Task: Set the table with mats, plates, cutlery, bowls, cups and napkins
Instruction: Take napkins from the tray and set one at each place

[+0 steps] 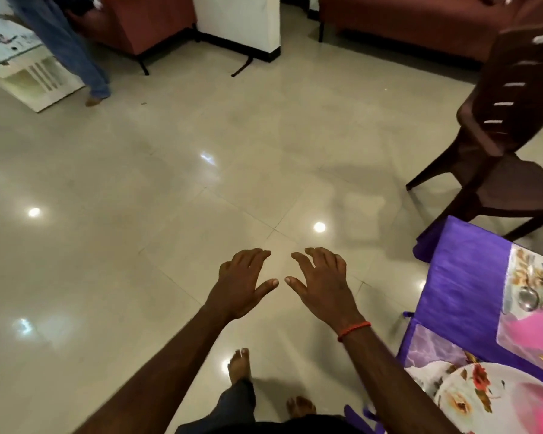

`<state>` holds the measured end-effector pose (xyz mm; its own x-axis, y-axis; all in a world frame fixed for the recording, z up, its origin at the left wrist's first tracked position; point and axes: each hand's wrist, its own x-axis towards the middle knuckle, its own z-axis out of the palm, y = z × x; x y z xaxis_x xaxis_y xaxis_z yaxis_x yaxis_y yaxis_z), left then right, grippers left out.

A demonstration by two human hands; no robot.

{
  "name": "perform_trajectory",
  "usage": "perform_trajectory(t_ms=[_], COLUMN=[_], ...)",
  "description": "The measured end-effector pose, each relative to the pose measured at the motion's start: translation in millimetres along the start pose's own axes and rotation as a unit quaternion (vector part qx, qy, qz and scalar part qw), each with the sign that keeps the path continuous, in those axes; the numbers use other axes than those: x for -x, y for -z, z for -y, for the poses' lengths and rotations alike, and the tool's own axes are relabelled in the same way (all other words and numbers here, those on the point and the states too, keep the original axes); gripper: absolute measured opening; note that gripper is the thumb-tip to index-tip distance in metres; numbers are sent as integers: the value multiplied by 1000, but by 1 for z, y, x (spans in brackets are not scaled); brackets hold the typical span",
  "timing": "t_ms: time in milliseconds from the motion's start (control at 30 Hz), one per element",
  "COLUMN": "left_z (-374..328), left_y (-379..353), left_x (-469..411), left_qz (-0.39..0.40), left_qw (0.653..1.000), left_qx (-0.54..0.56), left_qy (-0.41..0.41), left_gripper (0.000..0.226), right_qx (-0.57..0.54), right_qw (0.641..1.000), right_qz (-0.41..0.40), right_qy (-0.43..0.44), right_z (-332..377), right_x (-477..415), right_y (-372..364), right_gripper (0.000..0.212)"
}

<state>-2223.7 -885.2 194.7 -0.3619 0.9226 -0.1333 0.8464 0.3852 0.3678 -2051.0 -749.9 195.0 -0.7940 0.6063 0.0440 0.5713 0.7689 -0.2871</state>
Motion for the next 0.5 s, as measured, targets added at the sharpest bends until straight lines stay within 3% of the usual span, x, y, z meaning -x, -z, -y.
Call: perform_trajectory(t_ms=[233, 500], left_z=[45, 55], left_y=[33, 53], left_x=[-72, -189], left_qz=[-24, 13], left_qw=[990, 965], left_qx=[-78, -128], left_qy=[-111, -230], left_gripper=[77, 79], right_qx=[10, 18], right_qw=[998, 984], right_qz=[-3, -27], right_qy=[-63, -176], right_z=[15, -3], right_x=[-61, -126], right_y=[5, 21], right_gripper=[64, 71])
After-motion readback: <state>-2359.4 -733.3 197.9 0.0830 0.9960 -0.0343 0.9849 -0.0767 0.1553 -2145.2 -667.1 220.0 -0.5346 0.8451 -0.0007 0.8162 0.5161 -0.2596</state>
